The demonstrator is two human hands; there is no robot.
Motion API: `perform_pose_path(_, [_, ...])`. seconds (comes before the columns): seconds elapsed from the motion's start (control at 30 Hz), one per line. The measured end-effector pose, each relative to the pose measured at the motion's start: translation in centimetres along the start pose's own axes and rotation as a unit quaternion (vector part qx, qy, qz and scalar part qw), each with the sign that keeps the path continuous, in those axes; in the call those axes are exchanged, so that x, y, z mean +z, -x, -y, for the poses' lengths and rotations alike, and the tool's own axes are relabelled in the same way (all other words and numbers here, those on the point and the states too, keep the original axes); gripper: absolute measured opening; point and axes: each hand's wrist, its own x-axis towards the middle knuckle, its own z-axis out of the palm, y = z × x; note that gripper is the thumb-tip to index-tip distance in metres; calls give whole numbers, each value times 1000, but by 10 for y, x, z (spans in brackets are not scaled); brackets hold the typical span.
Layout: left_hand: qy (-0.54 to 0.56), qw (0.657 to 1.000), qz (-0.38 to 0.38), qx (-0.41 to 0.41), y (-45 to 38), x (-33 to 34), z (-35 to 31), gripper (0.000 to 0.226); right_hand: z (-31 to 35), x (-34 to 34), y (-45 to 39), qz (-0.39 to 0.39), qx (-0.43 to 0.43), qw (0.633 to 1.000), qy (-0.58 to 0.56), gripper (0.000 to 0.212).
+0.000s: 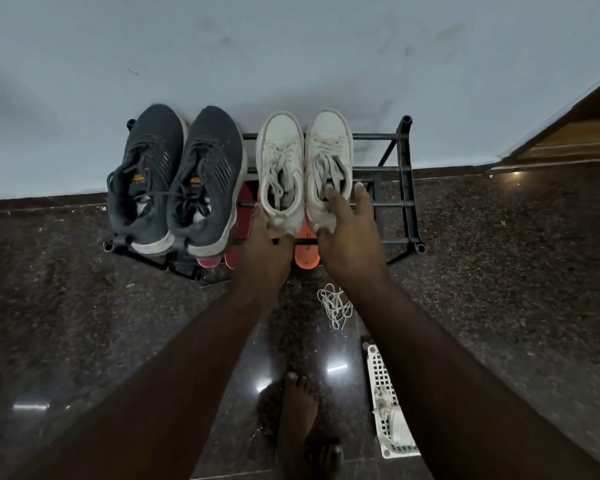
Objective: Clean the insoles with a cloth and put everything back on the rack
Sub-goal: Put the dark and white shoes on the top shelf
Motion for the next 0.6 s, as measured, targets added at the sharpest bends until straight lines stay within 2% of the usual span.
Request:
perform_pose_path(0.07, [15,1000,-8,19,23,8,3,63,-7,-6,17,-50,-27,998,-30,51])
perform_pose_path(0.13, [-3,1000,-5,31,43,22,14,67,-28,-3,41,-102,-33,993,-41,35])
perform_pose_path(0.2, [-49,998,25,8,62,45,41,67,-63,13,67,-108,31,993,-38,20])
perform_pose_path(0.27, [-85,993,76,-6,79,70,75,65,-111,37,95,-37,159,986,-18,20])
perform_pose_path(0.33, [-108,985,131,-28,89,100,115,61,-165,70,124,57,227,972,12,37])
perform_pose_path(0.4, [-122,974,184,-53,91,128,159,59,-221,109,150,130,256,957,44,36])
perform_pose_path(0.47, [-136,962,221,-81,90,150,202,63,-268,146,169,178,286,937,91,19])
perform_pose_path(0.5, [-136,959,230,-92,89,159,224,64,-286,162,176,193,294,929,115,17])
perform_pose_path(0.6, [-136,956,239,-106,84,178,280,66,-326,199,184,218,262,922,185,33])
